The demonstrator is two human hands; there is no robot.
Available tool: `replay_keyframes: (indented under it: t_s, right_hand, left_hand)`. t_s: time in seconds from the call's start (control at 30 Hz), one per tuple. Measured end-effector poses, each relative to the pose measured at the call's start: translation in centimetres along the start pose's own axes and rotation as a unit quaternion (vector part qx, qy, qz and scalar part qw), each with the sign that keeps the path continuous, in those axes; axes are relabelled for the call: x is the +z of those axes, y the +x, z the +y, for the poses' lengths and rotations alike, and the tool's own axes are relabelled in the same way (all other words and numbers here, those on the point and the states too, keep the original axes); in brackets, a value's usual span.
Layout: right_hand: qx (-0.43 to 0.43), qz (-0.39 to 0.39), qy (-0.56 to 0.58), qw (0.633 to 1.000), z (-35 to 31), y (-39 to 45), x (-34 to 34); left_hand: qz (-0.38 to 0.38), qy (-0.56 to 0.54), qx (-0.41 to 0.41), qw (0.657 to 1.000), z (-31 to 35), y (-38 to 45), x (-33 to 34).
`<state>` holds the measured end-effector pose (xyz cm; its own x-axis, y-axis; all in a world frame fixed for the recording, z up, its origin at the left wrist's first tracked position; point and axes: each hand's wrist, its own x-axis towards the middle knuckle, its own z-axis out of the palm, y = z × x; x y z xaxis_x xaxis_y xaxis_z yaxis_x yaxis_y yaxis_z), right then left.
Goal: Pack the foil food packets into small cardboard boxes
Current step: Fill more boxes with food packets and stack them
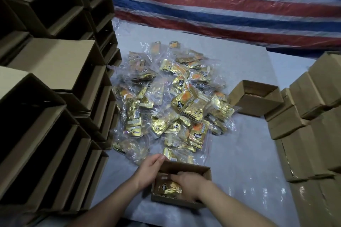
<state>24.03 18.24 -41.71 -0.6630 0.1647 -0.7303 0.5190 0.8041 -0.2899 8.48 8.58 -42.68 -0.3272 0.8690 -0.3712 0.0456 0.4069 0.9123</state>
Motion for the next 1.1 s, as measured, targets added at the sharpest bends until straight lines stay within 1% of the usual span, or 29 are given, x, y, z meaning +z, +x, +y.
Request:
replay_keyframes:
  t_s: [0.07, 0.1, 0.23, 0.3, 0.37, 0.4, 0.5, 0.57, 0.63, 0.73, 0.8, 0.87, 0.9, 0.97, 1.0, 1.1]
  right_hand:
    - [0.023, -0.011, -0.032, 0.999, -0.2, 0.8, 0.8]
    - [0.026, -0.006, -0.024, 0.999, -0.2, 0.9, 1.0]
    - [0.012, 0.027, 0.131, 0.991, -0.2, 0.0, 0.6]
    - [0.002, 0.054, 0.162, 0.985, -0.1, -0.6, 0.1]
    - [0.019, 0.073, 0.178, 0.981, -0.2, -0.8, -0.4]
    - [0.037, 0.061, 0.183, 0.981, -0.3, -0.7, -0.6]
    - [0.082, -0.065, 0.124, 0.987, -0.9, 0.3, -0.5]
    - [0.094, -0.114, 0.097, 0.984, -1.4, 1.1, -0.1]
    - [0.104, -0.126, 0.113, 0.98, -2.0, 1.3, 0.0]
    - [0.081, -0.121, 0.115, 0.983, -2.7, 0.3, -0.7]
    - [0.073, -0.085, 0.14, 0.984, -2.9, -1.4, -1.8]
    - [0.058, -0.025, 0.234, 0.97, -2.4, -3.5, -3.3]
    - [0.052, -0.004, 0.304, 0.951, -1.9, -4.6, -4.4]
    - [0.051, 0.034, 0.431, 0.9, 0.0, -6.1, -7.0]
    - [0.06, 0.071, 0.46, 0.883, 1.4, -6.3, -8.5]
    - [0.133, 0.235, 0.487, 0.831, 5.8, -4.6, -12.8]
  left_hand:
    - [0.008, 0.011, 0.013, 1.0, 0.2, -0.1, 0.2]
    - [0.013, 0.012, 0.017, 1.0, 0.2, -0.2, 0.3]
    - [0.018, 0.009, 0.022, 1.0, 0.0, -0.2, 0.0]
    - [0.014, 0.018, 0.023, 0.999, 0.1, -0.3, 0.0]
    - [0.014, 0.025, 0.023, 0.999, 0.3, -0.3, 0.1]
    - [0.015, 0.027, 0.022, 0.999, 0.4, -0.2, 0.1]
    - [0.013, 0.03, 0.016, 0.999, 0.4, -0.2, 0.0]
    - [0.004, 0.037, 0.018, 0.999, 0.4, -0.4, 0.0]
    - [0.0, 0.038, 0.026, 0.999, 0.4, -0.6, 0.0]
    - [0.003, 0.03, 0.022, 0.999, 0.0, -0.6, -0.1]
    - [0.0, 0.025, 0.017, 1.0, -0.3, -0.5, -0.2]
    - [0.002, 0.021, 0.012, 1.0, -0.5, -0.4, -0.3]
    - [0.003, 0.019, 0.011, 1.0, -0.5, -0.4, -0.3]
    - [0.003, 0.019, 0.007, 1.0, -0.5, -0.5, -0.2]
    - [0.002, 0.022, 0.004, 1.0, -0.4, -0.6, -0.1]
    - [0.002, 0.025, -0.005, 1.0, -0.4, -0.6, -0.3]
